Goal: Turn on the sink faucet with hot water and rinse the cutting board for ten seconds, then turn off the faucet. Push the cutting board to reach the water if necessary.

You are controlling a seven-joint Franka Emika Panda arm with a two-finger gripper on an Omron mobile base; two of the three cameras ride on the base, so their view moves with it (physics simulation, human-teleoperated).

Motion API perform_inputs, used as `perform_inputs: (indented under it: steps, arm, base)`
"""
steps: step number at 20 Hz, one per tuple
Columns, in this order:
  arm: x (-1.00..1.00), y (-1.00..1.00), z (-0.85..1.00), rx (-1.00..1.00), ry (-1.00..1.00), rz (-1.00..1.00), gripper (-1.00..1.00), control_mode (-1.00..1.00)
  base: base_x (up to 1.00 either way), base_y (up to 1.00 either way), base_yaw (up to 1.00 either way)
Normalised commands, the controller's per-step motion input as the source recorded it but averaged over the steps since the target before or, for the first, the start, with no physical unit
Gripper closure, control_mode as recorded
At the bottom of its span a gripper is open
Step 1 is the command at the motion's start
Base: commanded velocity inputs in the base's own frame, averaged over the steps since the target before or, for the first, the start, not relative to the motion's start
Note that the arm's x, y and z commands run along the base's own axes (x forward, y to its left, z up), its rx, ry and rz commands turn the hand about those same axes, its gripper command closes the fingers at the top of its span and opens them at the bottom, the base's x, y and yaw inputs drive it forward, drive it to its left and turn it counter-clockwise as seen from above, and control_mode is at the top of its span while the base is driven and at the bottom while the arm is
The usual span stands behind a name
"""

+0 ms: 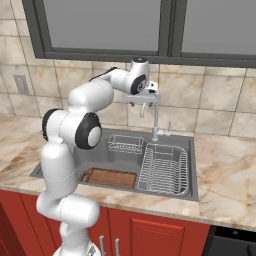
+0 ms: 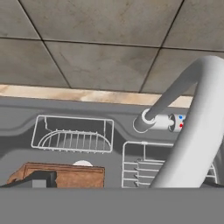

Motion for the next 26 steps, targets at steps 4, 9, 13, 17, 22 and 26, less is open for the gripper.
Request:
perform_inputs:
  steps: [4, 9, 13, 17, 22, 26]
  arm:
    - [0.08, 0.46, -0.05, -0.01, 0.00, 0.00, -1.00, -1.00]
    - [0.10, 0.46, -0.05, -0.01, 0.00, 0.00, -1.00, -1.00]
    - [0.13, 0.46, -0.06, -0.01, 0.00, 0.00, -1.00, -1.00]
    - [0.16, 0.44, -0.08, -0.01, 0.00, 0.00, -1.00, -1.00]
    - [0.15, 0.42, -0.08, -0.01, 0.00, 0.00, -1.00, -1.00]
    - [0.15, 0.41, -0.08, 0.00, 0.00, 0.00, -1.00, -1.00]
  base:
    - [0.00, 0.00, 0.00]
    - [0.00, 0.00, 0.00]
    - [0.00, 0.00, 0.00]
    - [0.00, 0.00, 0.00]
    - [0.00, 0.00, 0.00]
    - [0.00, 0.00, 0.00]
